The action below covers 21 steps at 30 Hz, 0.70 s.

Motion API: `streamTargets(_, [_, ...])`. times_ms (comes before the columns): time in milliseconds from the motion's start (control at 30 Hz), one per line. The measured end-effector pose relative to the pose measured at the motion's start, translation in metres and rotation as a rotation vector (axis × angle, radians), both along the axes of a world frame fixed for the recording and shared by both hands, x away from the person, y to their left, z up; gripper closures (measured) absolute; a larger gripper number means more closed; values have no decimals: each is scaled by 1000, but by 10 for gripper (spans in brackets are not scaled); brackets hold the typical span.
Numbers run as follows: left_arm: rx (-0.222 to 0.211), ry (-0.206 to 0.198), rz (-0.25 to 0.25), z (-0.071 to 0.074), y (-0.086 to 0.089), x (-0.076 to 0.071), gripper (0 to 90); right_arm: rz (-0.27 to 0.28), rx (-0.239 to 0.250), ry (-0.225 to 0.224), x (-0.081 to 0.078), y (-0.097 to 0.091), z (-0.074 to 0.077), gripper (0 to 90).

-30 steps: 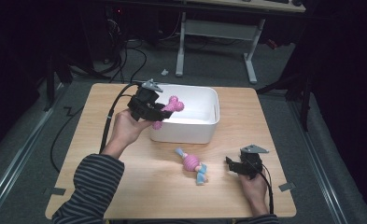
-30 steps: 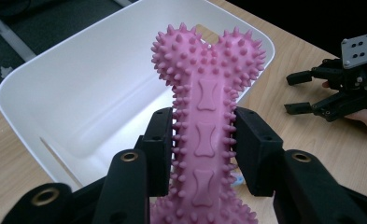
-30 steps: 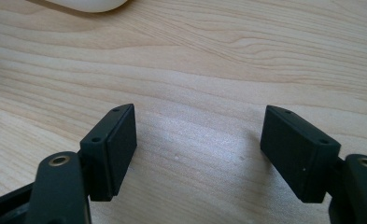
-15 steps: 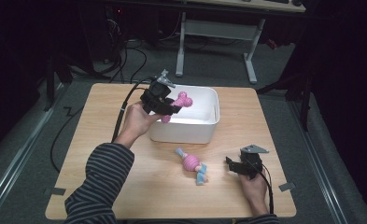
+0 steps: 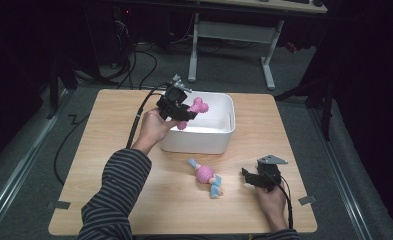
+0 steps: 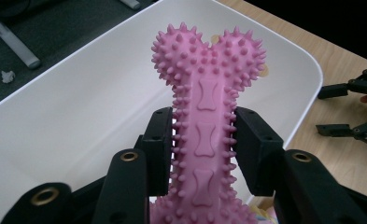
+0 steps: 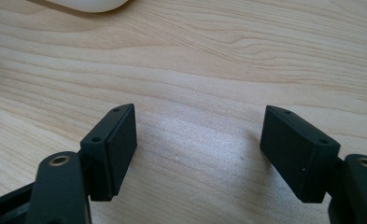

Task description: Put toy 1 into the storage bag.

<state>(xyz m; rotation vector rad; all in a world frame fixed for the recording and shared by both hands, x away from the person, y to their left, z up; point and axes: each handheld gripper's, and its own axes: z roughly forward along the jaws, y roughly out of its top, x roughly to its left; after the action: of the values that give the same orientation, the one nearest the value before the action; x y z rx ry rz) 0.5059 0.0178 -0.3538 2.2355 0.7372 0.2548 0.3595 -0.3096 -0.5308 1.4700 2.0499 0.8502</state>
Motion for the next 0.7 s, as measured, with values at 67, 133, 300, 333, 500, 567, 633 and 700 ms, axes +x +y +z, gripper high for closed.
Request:
streamTargets(67, [4, 5, 3, -3, -1, 4, 595, 0, 0, 0, 0, 0, 0, 276])
streamTargets(133, [-4, 10, 6, -6, -4, 6, 595, 3, 0, 0, 0, 0, 0, 277])
streamTargets(300, [17, 15, 6, -16, -12, 10, 595, 4, 1, -1, 0, 0, 0, 277])
streamTargets(333, [22, 15, 7, -17, -13, 10, 595, 4, 0, -1, 0, 0, 0, 277])
streamTargets(500, [33, 23, 2, -24, -18, 13, 595, 4, 0, -1, 0, 0, 0, 277])
streamTargets(567, [41, 25, -2, -27, -22, 12, 595, 4, 0, -1, 0, 0, 0, 277])
streamTargets(633, [54, 24, -9, -29, -24, 11, 594, 4, 0, -1, 0, 0, 0, 277])
streamTargets(700, [64, 22, -8, -30, -26, 11, 593, 5, 0, -1, 0, 0, 0, 277])
